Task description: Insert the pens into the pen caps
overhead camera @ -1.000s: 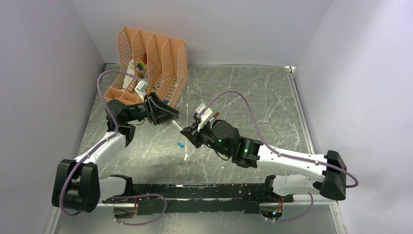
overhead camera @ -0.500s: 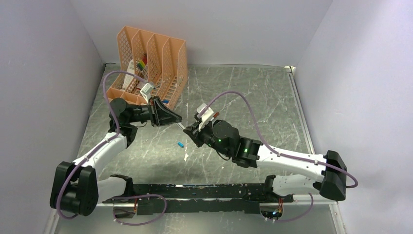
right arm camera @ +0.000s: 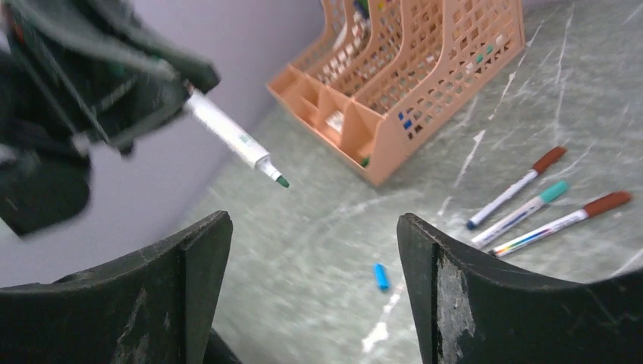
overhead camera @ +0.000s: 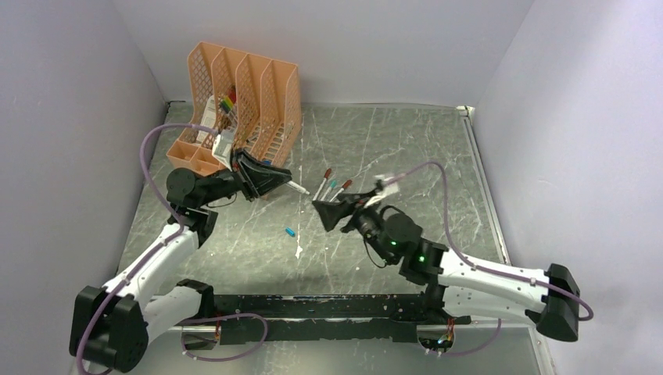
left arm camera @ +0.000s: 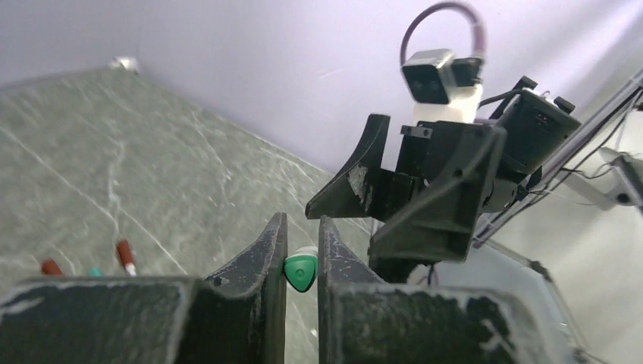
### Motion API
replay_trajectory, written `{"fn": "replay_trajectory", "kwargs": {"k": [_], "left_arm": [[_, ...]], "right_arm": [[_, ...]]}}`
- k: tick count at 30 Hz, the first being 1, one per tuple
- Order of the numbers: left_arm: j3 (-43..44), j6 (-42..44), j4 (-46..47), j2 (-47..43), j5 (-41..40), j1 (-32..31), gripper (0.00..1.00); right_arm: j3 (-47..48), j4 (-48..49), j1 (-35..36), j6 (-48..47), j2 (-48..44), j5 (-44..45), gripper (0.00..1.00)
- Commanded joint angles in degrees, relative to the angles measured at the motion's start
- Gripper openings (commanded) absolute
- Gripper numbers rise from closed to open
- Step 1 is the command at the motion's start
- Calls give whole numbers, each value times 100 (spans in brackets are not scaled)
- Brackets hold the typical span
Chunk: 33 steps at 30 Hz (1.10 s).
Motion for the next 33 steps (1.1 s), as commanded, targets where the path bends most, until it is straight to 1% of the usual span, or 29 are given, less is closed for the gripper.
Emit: {"fn": "replay_trajectory", "kwargs": {"k": [1, 4, 6, 9, 10, 12, 14, 17, 20, 23, 26, 29, 30, 31, 32, 33], "left_arm": [[277, 1708, -523, -358, -1112, -459, 7], [287, 2031, -306, -353, -1355, -638, 7], [81, 2294, 210, -374, -1528, -786, 7], [-455, 3096, 1322, -393, -1676, -963, 7], [-601, 3270, 1668, -382, -1676, -988, 7], [-717, 3434, 2031, -315, -1627, -1004, 7], [-757, 3654, 2085, -297, -1592, -1055, 7], [-822, 4259, 2090, -303, -1743, -1257, 7], [-708, 4698, 1843, -261, -1893, -1501, 7], [-567, 5094, 1639, -128, -1997, -1830, 7], [-441, 5501, 1349, 37, -2140, -2197, 7], [-443, 5657, 1377, 162, -2234, -2374, 7], [-426, 5665, 1377, 198, -2238, -2416, 7], [-419, 5687, 1370, 232, -2251, -2458, 7], [-413, 5706, 1361, 259, -2290, -2485, 7], [-408, 5745, 1332, 288, -2327, -2504, 7]], "right_arm": [[-856, 1610, -275, 2191, -783, 439, 78], [-1403, 2660, -608, 2898, -963, -83, 77], [-1562, 2994, -1014, 3419, -962, -516, 76], [-1779, 3611, -1509, 4321, -784, -1084, 75], [-1834, 3808, -1634, 4573, -675, -1215, 74], [-1868, 4133, -1781, 4952, -403, -1457, 74], [-1799, 4330, -1828, 5198, -82, -1633, 74], [-1703, 4706, -1830, 5618, 476, -1881, 75], [-1708, 5673, -1826, 6124, 1149, -1980, 77], [-1586, 6202, -1830, 6403, 1697, -2078, 77], [-1357, 6394, -1826, 6531, 2029, -2139, 77], [-1113, 6245, -1831, 6574, 2132, -2176, 76], [-1050, 6206, -1826, 6596, 2159, -2199, 76], [-996, 6208, -1830, 6615, 2192, -2211, 73], [-967, 6215, -1833, 6640, 2221, -2222, 68], [-940, 6231, -1831, 6679, 2259, -2240, 61]]}}
